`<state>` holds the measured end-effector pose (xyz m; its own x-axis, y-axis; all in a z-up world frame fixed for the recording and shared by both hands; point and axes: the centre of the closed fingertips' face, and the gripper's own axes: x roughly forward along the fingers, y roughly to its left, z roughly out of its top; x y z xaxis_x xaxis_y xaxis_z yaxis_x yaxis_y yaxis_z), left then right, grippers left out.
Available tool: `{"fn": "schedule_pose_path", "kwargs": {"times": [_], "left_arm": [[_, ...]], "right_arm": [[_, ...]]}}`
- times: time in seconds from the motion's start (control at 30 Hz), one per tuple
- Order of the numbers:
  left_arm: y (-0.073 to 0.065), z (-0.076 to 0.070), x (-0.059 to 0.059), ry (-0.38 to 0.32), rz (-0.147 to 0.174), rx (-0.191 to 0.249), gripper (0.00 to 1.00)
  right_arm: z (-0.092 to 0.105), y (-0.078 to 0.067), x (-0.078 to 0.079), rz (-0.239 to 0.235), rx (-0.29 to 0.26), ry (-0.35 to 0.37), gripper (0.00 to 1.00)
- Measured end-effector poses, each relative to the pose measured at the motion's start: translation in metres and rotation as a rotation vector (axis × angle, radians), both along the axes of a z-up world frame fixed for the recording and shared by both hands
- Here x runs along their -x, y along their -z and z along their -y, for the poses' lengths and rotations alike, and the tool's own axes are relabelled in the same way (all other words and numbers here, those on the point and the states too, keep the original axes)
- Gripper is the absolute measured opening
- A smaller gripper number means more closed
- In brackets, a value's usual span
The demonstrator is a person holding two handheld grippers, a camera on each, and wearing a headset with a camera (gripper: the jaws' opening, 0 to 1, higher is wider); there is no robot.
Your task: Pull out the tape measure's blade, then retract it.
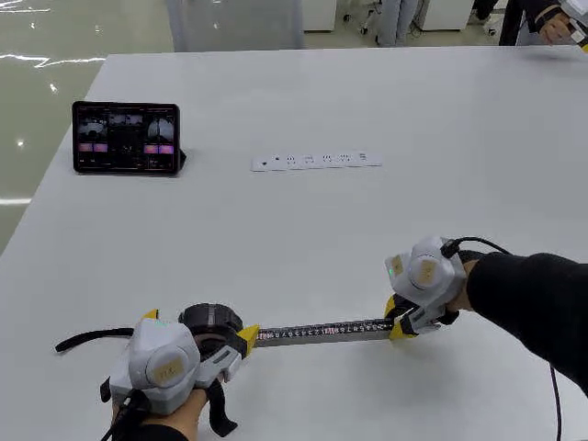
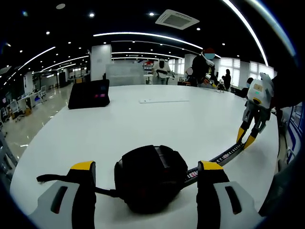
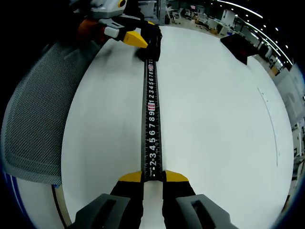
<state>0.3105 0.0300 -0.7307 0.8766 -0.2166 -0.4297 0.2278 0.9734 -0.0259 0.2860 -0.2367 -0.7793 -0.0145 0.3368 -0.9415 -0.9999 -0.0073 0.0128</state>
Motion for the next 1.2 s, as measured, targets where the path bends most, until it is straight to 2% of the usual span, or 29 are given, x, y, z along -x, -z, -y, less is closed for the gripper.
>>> {"fn": "schedule_pose_path", "kwargs": {"times": [0.1,0.17,0.33,0.47,0.5,0.6,0.67,0.8,1.2], "left_arm": [[0.006,0.000,0.000,-0.011,-0.026,0.011,0.80],[0.007,-0.002,0.000,-0.022,-0.026,0.002,0.75],[0.006,0.003,-0.002,-0.018,-0.026,0.016,0.70],[0.010,0.005,-0.003,-0.039,-0.068,0.053,0.62],[0.009,0.004,-0.004,-0.044,-0.066,0.053,0.62],[0.013,0.003,-0.002,-0.059,-0.110,0.084,0.62],[0.012,0.004,-0.002,-0.055,-0.123,0.069,0.61],[0.014,0.004,-0.001,-0.046,-0.124,0.056,0.60],[0.014,0.005,-0.001,-0.026,-0.125,0.055,0.60]], "right_arm": [[0.001,0.000,0.000,-0.004,0.008,0.020,0.10],[0.001,0.000,-0.001,-0.011,0.011,0.035,0.10],[0.001,0.001,-0.002,-0.015,0.033,0.052,0.10],[0.001,0.001,-0.001,-0.018,0.038,0.077,0.10],[0.002,0.001,-0.001,-0.018,0.038,0.079,0.10],[0.002,0.001,-0.002,-0.018,0.039,0.073,0.10],[0.002,0.001,-0.002,-0.019,0.038,0.075,0.10],[0.001,0.001,-0.001,-0.019,0.034,0.085,0.09],[0.000,0.001,-0.002,-0.034,0.037,0.123,0.10]]}}
